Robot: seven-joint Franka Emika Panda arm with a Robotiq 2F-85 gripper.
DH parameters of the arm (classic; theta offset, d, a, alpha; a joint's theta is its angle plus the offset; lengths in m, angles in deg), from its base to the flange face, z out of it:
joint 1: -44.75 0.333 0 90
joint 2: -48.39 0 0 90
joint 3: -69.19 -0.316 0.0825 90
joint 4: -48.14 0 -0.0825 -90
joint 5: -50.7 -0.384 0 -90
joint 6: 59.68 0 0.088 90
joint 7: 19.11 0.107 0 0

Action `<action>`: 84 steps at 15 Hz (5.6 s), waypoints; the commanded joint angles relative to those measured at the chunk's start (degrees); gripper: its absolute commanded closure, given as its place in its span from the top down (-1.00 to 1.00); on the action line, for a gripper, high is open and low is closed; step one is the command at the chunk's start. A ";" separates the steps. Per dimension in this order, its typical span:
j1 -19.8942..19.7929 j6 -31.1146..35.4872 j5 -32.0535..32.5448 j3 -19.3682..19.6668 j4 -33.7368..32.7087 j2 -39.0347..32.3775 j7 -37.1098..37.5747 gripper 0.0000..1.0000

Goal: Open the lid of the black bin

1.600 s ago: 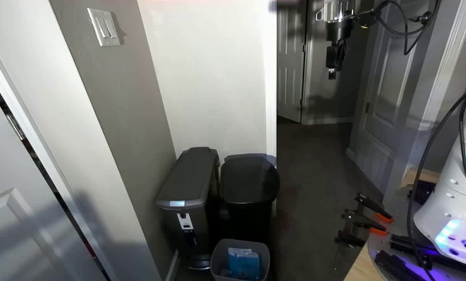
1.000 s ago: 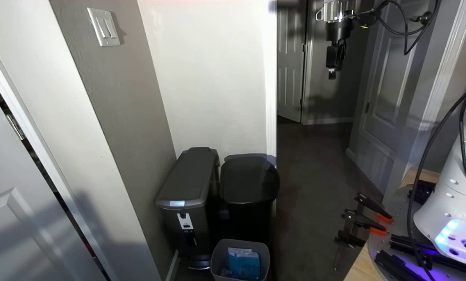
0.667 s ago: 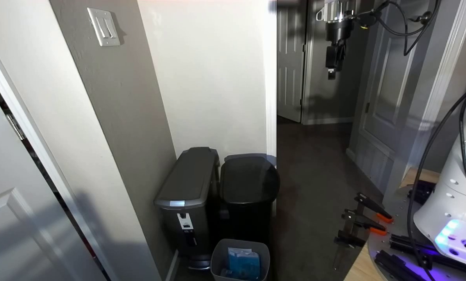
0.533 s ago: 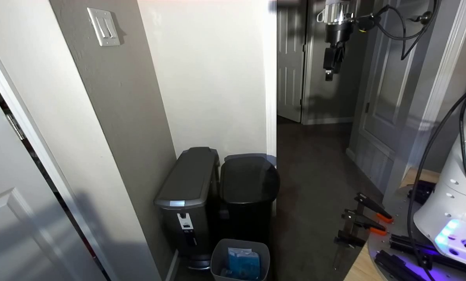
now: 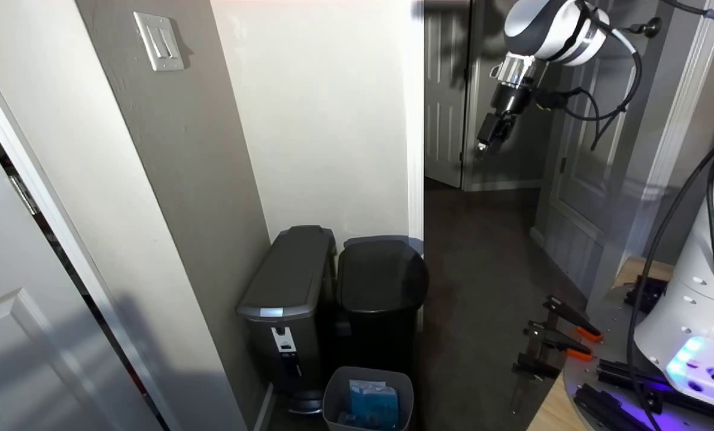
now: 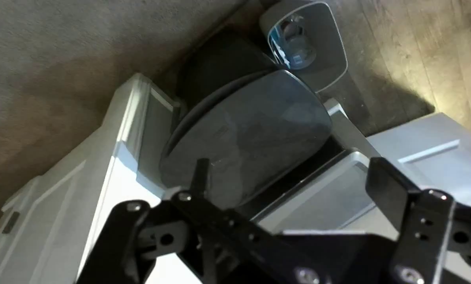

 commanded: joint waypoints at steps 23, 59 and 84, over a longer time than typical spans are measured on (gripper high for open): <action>13.35 1.79 -53.57 8.94 -4.86 -16.48 -36.43 1.00; -12.22 -12.38 -90.49 -10.62 -40.72 -70.69 -61.08 1.00; -16.91 -17.38 -88.80 -10.91 -63.35 -93.24 -49.37 1.00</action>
